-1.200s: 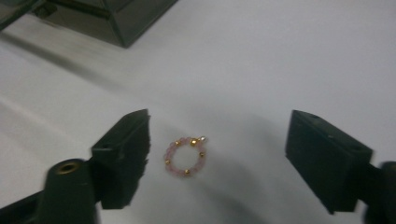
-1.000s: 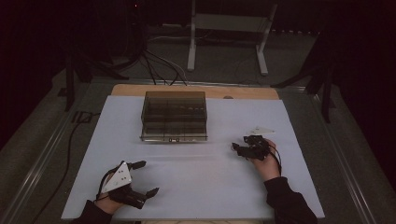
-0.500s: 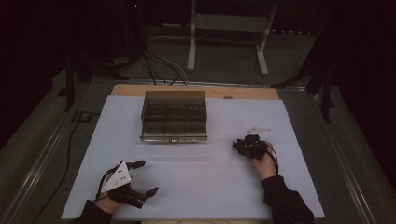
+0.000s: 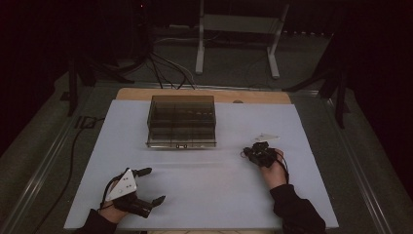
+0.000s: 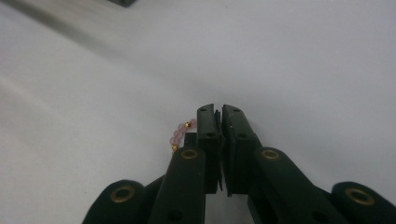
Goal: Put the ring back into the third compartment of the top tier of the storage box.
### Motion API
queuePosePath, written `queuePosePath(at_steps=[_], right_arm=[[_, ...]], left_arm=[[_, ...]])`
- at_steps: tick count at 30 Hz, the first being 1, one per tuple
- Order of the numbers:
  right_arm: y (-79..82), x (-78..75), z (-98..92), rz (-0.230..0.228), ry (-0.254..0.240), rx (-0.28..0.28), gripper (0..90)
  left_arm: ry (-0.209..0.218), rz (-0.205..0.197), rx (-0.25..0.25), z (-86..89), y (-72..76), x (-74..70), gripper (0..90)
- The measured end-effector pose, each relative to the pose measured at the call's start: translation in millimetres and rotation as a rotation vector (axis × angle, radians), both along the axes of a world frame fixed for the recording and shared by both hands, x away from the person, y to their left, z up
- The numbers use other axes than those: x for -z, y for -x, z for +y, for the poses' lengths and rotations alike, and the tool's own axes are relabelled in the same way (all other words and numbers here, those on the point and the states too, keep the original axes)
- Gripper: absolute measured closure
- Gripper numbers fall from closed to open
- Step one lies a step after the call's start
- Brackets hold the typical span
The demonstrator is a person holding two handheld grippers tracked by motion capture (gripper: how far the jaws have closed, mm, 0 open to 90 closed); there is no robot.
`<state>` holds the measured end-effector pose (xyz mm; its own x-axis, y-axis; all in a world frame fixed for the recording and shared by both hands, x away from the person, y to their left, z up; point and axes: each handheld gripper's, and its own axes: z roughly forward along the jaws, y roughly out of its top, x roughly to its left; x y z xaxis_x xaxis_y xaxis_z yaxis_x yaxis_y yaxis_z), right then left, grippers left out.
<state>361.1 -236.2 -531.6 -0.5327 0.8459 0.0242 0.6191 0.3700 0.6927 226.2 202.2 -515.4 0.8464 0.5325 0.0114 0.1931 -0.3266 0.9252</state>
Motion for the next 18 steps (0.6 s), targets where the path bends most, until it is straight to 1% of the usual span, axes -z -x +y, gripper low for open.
queuePosePath(at_steps=[2,3,5,9,12,14,18], right_arm=[[-0.8,0.1,-1.7,0.014,-0.024,0.015,86.8],[-1.0,-0.1,-2.0,0.017,-0.029,0.018,86.8],[-0.9,-0.6,-2.4,0.018,-0.035,0.019,86.9],[1.1,-5.4,-4.2,0.003,-0.040,0.027,86.9],[2.3,-8.1,-5.3,-0.005,-0.042,0.028,86.9],[2.9,-9.1,-6.0,-0.004,-0.043,0.026,86.8],[3.9,-11.0,-6.1,-0.005,-0.047,0.024,86.8]], left_arm=[[-0.002,0.000,0.001,0.0,0.2,0.4,0.6],[-0.006,0.000,0.002,-0.1,0.3,0.3,0.6],[0.002,0.001,0.002,0.0,0.2,-0.1,0.6],[-0.006,-0.001,0.002,-0.1,0.2,0.4,0.6],[-0.002,0.000,-0.002,-0.1,0.2,0.0,0.6],[-0.008,-0.002,-0.003,-0.2,0.6,0.3,0.6],[0.002,-0.005,-0.004,-0.2,0.4,-0.3,0.6]])
